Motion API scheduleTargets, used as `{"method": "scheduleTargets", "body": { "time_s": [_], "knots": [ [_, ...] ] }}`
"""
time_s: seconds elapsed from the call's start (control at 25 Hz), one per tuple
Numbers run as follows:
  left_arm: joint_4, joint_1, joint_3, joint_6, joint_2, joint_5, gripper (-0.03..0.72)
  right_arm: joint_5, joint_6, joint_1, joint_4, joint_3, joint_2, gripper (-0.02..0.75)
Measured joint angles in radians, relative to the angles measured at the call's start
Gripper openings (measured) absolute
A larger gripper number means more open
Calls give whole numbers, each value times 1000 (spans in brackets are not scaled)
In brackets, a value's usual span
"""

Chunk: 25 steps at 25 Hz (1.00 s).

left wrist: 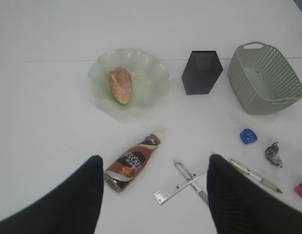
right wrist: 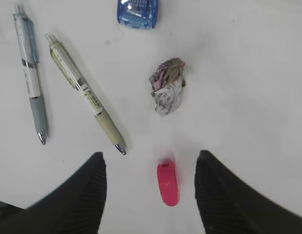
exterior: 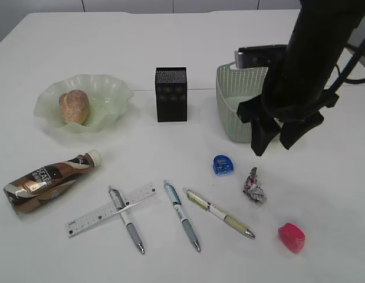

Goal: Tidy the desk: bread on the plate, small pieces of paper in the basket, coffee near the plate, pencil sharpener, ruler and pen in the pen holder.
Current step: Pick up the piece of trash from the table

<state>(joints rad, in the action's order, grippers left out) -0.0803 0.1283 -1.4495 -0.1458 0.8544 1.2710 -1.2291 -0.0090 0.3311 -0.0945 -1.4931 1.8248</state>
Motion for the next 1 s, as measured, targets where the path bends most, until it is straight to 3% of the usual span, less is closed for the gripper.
{"method": "scheduleTargets", "body": {
  "time_s": [0.44,1.0],
  "knots": [
    [-15,0,0,0,0,0,480,45,9,2,2,13,169,455],
    [-17,0,0,0,0,0,480,220,22,2,33,13,206,455]
  ]
}}
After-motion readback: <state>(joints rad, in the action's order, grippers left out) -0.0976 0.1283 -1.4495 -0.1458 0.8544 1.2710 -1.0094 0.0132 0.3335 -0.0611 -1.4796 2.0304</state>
